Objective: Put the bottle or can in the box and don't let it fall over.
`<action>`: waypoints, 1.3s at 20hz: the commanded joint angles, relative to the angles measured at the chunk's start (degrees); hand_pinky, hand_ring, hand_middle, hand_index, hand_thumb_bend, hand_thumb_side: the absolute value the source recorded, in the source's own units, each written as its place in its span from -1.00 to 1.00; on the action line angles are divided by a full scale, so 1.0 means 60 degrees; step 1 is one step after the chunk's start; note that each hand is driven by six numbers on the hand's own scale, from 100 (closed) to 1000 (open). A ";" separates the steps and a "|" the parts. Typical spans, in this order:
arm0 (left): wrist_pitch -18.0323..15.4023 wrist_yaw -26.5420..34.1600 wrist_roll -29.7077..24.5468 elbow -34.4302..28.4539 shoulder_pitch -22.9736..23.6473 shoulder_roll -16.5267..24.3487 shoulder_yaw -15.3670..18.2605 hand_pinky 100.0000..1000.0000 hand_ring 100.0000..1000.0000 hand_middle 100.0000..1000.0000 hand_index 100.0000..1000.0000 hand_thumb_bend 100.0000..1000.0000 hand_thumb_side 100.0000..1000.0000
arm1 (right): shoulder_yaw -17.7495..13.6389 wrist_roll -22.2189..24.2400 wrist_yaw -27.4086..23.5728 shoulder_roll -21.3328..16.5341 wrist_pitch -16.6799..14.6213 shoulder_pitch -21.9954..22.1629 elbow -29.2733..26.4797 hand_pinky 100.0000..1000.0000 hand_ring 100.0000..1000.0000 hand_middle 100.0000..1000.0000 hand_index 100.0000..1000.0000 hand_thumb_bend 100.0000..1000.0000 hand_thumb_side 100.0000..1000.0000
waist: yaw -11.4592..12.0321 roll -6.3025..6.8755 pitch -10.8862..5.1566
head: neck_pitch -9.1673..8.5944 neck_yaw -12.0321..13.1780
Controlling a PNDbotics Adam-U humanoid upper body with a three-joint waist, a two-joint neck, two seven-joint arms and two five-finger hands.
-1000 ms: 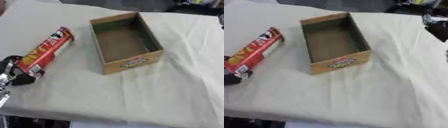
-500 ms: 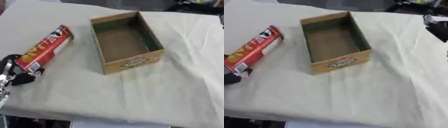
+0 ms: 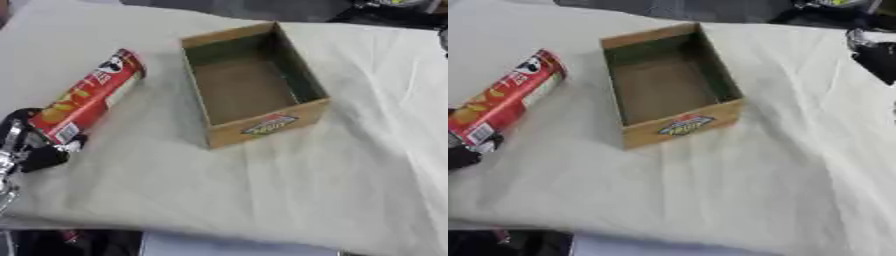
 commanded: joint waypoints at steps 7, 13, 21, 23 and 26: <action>0.0197 0.0112 -0.0053 0.0020 -0.0186 0.0086 0.0035 -0.57 0.22 0.57 0.28 -0.84 -1.00 | -0.0112 0.0026 -0.0055 -0.0323 -0.0037 -0.0133 -0.0050 0.52 1.00 1.00 1.00 -1.00 -0.06 | -0.0019 -0.0085 0.0025 | 0.0049 -0.0019; 0.0378 0.0290 0.0078 0.0046 -0.0275 0.0049 0.0026 -0.65 0.18 0.52 0.22 -1.00 -1.00 | -0.0112 0.0036 -0.0056 -0.0331 -0.0045 -0.0143 -0.0037 0.52 1.00 1.00 1.00 -1.00 -0.06 | -0.0033 -0.0094 0.0037 | 0.0049 -0.0022; 0.0311 0.0772 0.0952 0.0088 -0.0366 -0.0021 0.0027 -0.89 -0.06 0.39 -0.12 -1.00 -0.96 | -0.0109 0.0049 -0.0057 -0.0332 -0.0057 -0.0157 -0.0018 0.52 1.00 1.00 1.00 -1.00 -0.06 | -0.0042 -0.0107 0.0048 | 0.0049 -0.0033; 0.0221 0.0901 0.1123 0.0100 -0.0384 -0.0035 0.0016 -0.91 -0.08 0.36 -0.16 -1.00 -1.00 | -0.0111 0.0050 -0.0057 -0.0331 -0.0060 -0.0161 -0.0015 0.52 1.00 1.00 1.00 -1.00 -0.06 | -0.0049 -0.0115 0.0050 | 0.0049 -0.0037; 0.0088 0.1074 0.1479 0.0094 -0.0396 -0.0034 0.0055 -0.94 -0.09 0.34 -0.18 -1.00 -1.00 | -0.0115 0.0052 -0.0058 -0.0334 -0.0064 -0.0161 -0.0006 0.52 1.00 1.00 1.00 -1.00 -0.06 | -0.0054 -0.0124 0.0057 | 0.0049 -0.0043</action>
